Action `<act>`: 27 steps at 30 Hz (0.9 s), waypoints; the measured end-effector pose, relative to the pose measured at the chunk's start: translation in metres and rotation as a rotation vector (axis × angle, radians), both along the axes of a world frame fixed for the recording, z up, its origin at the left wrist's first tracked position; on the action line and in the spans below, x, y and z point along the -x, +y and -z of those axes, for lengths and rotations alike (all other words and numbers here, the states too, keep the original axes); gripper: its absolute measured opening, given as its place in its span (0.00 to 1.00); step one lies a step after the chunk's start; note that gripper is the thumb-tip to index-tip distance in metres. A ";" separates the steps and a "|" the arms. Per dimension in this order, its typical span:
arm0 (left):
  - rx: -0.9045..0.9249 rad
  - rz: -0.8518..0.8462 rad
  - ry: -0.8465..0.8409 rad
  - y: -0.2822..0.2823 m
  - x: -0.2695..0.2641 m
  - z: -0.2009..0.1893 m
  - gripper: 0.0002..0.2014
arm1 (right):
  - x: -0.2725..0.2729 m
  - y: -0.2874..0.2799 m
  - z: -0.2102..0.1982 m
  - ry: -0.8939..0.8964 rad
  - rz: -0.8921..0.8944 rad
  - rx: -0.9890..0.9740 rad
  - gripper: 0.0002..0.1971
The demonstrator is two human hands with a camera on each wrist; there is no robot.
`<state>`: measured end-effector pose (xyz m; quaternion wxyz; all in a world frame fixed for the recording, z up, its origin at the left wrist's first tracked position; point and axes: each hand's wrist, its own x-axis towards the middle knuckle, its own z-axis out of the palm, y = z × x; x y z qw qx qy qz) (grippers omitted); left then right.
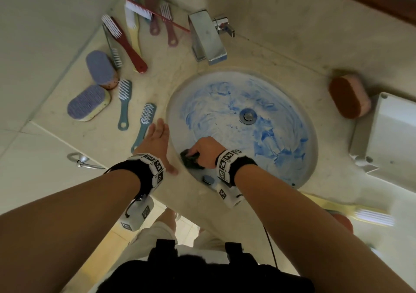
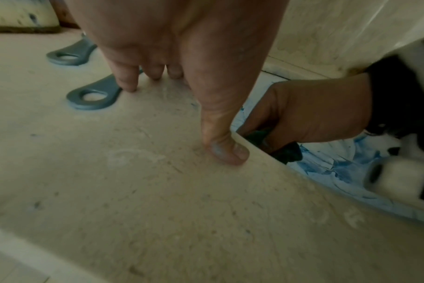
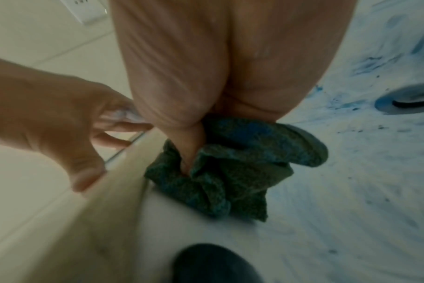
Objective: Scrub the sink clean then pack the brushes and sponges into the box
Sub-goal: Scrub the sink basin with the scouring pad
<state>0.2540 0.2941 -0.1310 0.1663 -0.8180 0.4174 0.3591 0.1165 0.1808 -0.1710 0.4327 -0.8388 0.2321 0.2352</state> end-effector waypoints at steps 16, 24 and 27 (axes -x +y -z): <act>-0.007 0.016 0.011 0.001 -0.001 -0.005 0.74 | 0.073 -0.006 -0.017 0.259 -0.166 -0.004 0.18; 0.006 0.004 0.017 0.002 -0.002 -0.005 0.74 | 0.061 -0.005 -0.009 0.297 -0.169 0.047 0.18; 0.011 -0.001 0.023 0.003 -0.003 -0.004 0.73 | 0.066 -0.006 -0.013 0.312 -0.191 0.038 0.19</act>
